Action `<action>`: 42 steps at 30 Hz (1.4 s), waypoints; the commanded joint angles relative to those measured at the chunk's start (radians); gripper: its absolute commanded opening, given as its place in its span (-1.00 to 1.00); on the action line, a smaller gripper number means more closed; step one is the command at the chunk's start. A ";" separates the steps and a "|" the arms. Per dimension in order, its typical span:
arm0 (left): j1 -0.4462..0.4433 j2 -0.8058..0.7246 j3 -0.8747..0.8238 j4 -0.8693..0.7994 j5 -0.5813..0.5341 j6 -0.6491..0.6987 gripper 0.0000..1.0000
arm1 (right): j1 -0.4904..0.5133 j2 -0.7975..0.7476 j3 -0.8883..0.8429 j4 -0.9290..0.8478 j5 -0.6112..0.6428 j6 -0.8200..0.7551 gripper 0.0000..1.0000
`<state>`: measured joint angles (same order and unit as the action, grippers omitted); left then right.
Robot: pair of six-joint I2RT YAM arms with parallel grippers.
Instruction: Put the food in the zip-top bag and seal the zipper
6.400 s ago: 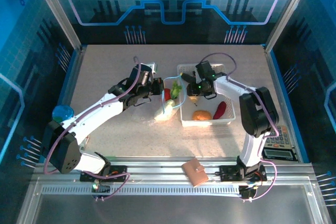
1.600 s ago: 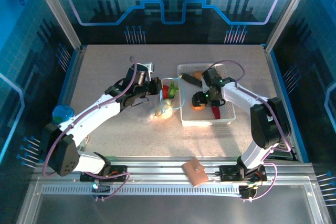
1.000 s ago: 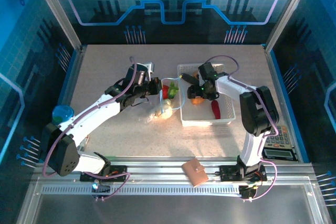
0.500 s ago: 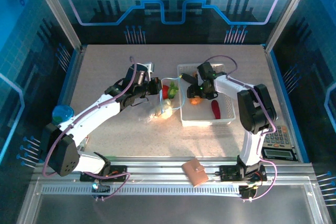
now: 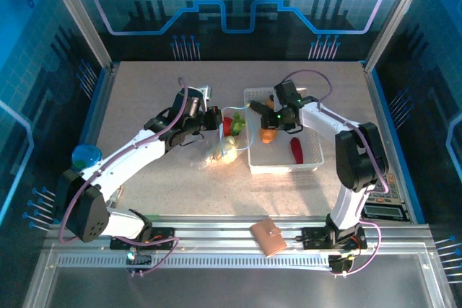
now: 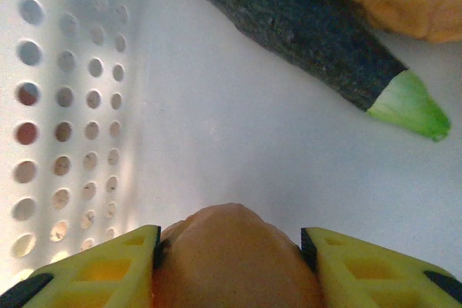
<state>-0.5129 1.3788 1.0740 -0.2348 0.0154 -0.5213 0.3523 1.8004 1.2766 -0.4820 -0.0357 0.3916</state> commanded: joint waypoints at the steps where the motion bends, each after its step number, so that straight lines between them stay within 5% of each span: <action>1: 0.007 -0.021 -0.006 -0.002 0.008 0.012 -0.97 | -0.011 -0.068 0.007 -0.020 0.028 -0.014 -0.41; 14: 0.008 -0.003 0.003 0.003 0.018 0.008 -0.97 | 0.011 -0.315 0.031 -0.015 0.145 -0.029 -0.40; 23: 0.007 0.017 0.030 -0.001 0.030 0.002 -0.97 | 0.200 -0.437 0.031 0.041 0.218 -0.070 -0.39; 31: 0.008 0.048 0.065 -0.009 0.051 -0.005 -0.99 | 0.347 -0.422 -0.015 0.144 0.241 -0.064 -0.39; 42: 0.008 0.046 0.075 -0.017 0.052 -0.003 -0.99 | 0.426 -0.293 -0.046 0.168 0.282 -0.019 -0.37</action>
<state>-0.5129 1.4223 1.1122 -0.2417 0.0498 -0.5240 0.7609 1.4773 1.2373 -0.3416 0.2119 0.3523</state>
